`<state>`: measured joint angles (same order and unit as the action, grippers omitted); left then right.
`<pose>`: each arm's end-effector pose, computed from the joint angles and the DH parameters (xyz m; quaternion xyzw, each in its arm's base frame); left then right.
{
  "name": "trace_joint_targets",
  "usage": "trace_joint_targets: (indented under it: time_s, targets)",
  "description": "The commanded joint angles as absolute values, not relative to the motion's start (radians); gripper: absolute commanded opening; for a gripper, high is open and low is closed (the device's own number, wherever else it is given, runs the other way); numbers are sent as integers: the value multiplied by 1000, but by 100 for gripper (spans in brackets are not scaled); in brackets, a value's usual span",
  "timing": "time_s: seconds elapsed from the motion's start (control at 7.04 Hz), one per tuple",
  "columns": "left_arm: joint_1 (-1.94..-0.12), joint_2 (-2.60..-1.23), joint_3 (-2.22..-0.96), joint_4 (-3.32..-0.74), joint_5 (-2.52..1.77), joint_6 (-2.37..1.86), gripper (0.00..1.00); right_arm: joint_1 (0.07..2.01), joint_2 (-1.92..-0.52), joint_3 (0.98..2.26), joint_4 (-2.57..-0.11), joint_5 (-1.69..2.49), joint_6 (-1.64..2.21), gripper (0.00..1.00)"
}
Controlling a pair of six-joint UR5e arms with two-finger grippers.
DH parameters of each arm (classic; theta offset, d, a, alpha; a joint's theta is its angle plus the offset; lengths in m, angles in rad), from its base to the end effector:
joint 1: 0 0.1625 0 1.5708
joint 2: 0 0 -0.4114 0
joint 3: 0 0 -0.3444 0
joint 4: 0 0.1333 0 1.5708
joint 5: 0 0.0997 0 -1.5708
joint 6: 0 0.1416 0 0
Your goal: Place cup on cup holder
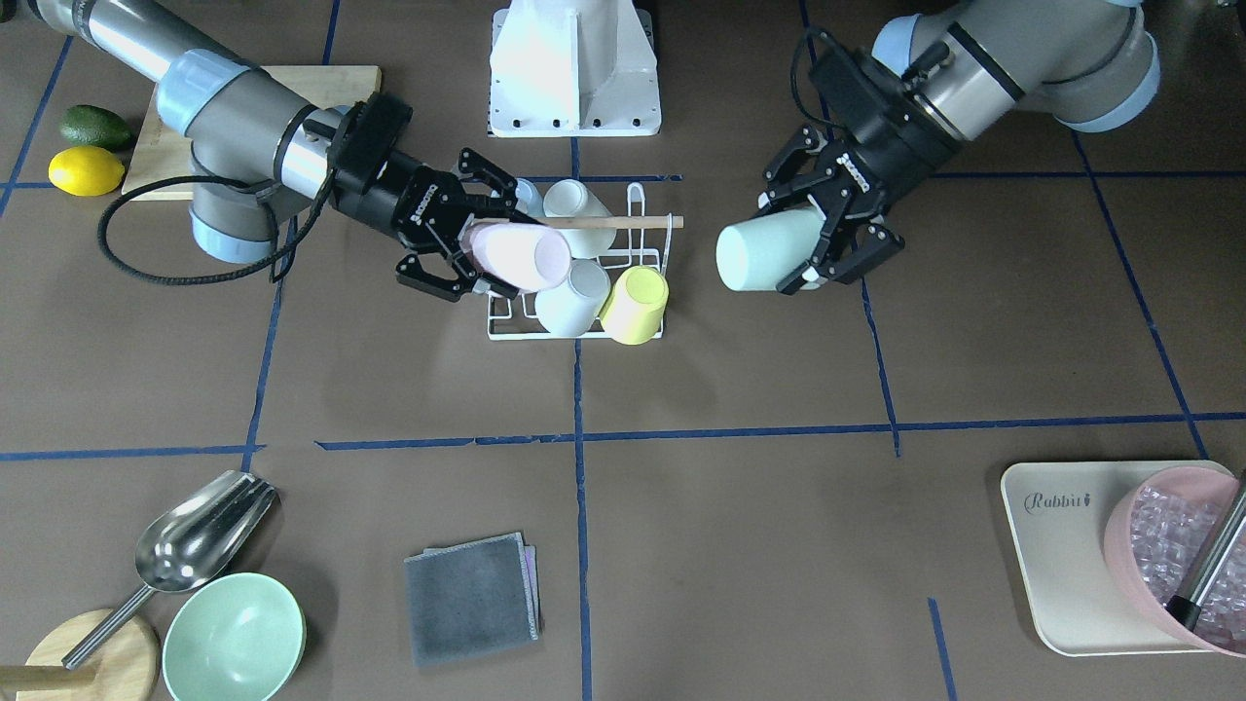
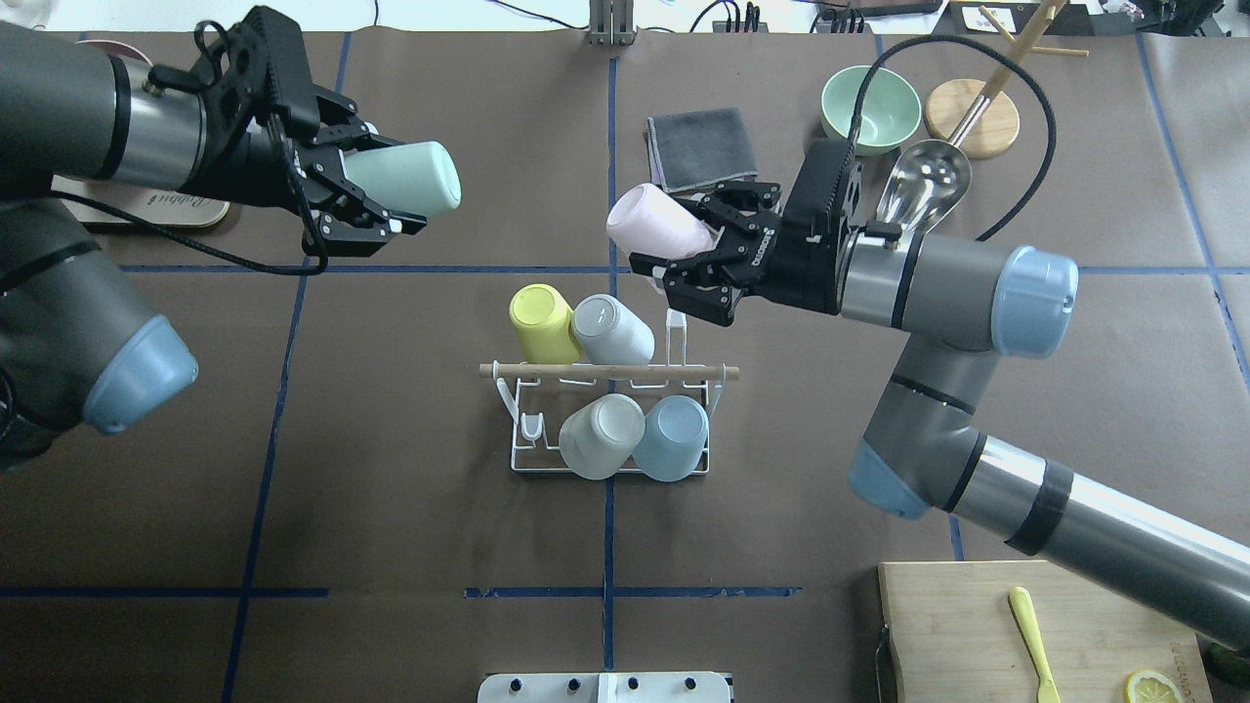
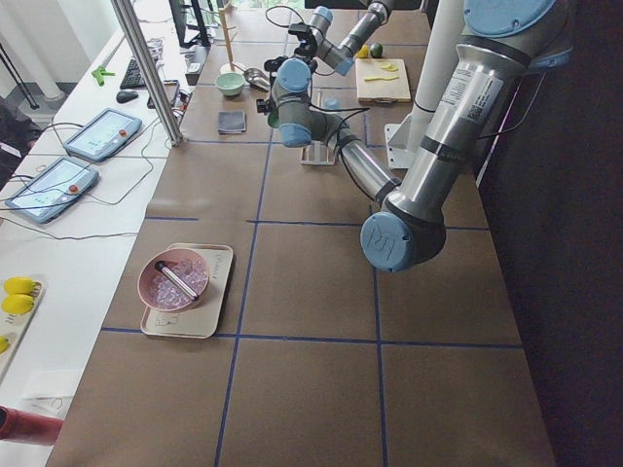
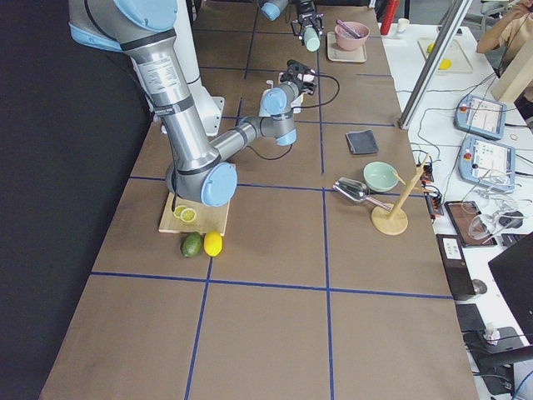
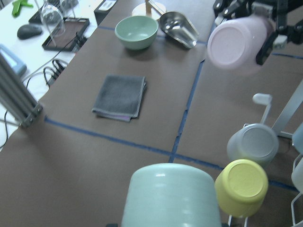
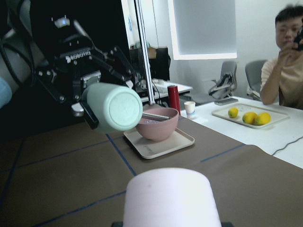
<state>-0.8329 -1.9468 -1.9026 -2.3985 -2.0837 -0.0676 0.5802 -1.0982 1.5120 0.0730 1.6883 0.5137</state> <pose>0.3158 -0.4421 0.2260 0.5465 0.4312 0.3953 0.5993 -0.4213 -0.4157 0.2364 0.6038 -0.6064 -0.1705 0.4885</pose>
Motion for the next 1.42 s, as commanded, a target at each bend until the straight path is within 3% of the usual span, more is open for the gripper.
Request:
trace_joint_targets:
  time_s: [0.0,0.57,0.99,1.28]
  targets:
    - [-659,-1779,-2050,-2610,-1862,-126,4,541,-1147,1511,254,1635,512,8]
    - [-490,-1720,-2025,-2970,-1608,-127,7,519,-1108,1427,264,1510,465,9]
    - [-339,-1741,-1852,-3267,-1406,-130,7,460,-1112,1404,278,1445,439,12]
    - [-330,-1852,-1668,-3391,-1344,-228,7,457,-1105,1385,272,1416,439,14]
